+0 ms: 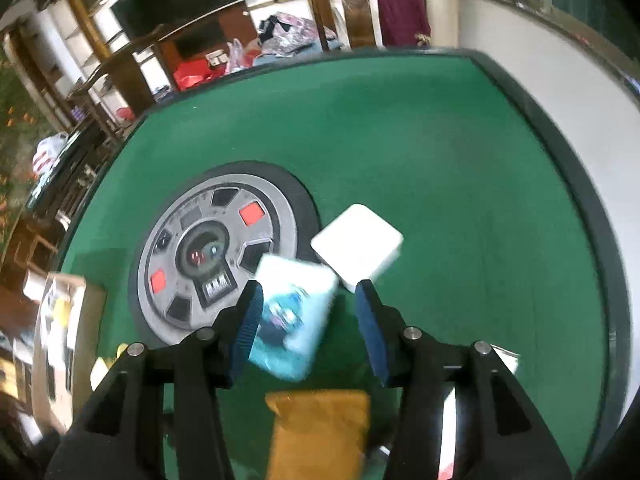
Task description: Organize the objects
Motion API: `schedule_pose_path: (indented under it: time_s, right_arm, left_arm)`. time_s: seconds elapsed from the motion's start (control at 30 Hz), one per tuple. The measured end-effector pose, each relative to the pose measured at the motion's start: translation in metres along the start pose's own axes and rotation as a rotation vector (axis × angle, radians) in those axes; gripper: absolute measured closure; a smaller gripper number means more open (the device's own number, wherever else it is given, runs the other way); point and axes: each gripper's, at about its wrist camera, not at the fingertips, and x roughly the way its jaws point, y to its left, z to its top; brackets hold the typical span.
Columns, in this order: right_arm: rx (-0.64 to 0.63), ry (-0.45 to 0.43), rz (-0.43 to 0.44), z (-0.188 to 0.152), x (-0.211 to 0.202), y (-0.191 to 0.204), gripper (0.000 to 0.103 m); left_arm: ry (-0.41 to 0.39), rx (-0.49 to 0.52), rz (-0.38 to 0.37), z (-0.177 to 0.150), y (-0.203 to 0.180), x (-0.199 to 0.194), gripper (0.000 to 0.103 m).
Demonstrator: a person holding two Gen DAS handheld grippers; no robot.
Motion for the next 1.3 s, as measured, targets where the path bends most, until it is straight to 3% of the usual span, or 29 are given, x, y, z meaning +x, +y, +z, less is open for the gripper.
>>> schedule_pose_path:
  time_s: [0.13,0.17,0.2,0.27,0.53,0.7,0.8,0.93,1.03,1.23,1.3]
  right_arm:
    - [-0.025,0.075,-0.024,0.0,0.021,0.014,0.061]
    - [-0.039,0.118,0.007,-0.004,0.026,0.019,0.08]
    - [-0.069,0.125,0.01,-0.009,0.025,0.024,0.083]
    - [-0.131,0.143,0.009,-0.02,0.02,0.033,0.085]
    - [-0.287,0.312,0.151,-0.082,-0.009,0.042,0.088]
    - [-0.184,0.139,0.142,-0.082,-0.053,0.0,0.088]
    - [-0.045,0.063,0.193,-0.075,-0.067,-0.024,0.088]
    - [0.052,-0.005,0.205,-0.07,-0.075,-0.043,0.088]
    - [0.108,-0.023,0.206,-0.072,-0.075,-0.056,0.088]
    - [0.119,-0.016,0.2,-0.077,-0.069,-0.063,0.087]
    - [0.12,-0.012,0.209,-0.078,-0.068,-0.063,0.087]
  left_arm:
    - [-0.003,-0.025,-0.004,-0.004,0.011,-0.007,0.028]
    - [-0.002,-0.032,-0.005,-0.005,0.014,-0.008,0.028]
    - [-0.003,-0.039,-0.007,-0.006,0.017,-0.01,0.028]
    - [-0.008,-0.049,-0.013,-0.008,0.021,-0.013,0.028]
    - [-0.006,-0.026,-0.031,-0.011,0.011,-0.007,0.028]
    - [0.0,0.029,-0.032,-0.009,-0.013,0.004,0.028]
    - [0.019,0.084,-0.012,-0.002,-0.034,0.02,0.028]
    - [0.089,0.041,-0.006,0.004,-0.048,0.05,0.028]
    - [0.106,0.049,0.037,0.008,-0.061,0.071,0.028]
    - [0.063,0.121,0.141,0.019,-0.078,0.094,0.029]
    - [0.051,0.168,0.166,0.019,-0.082,0.097,0.036]
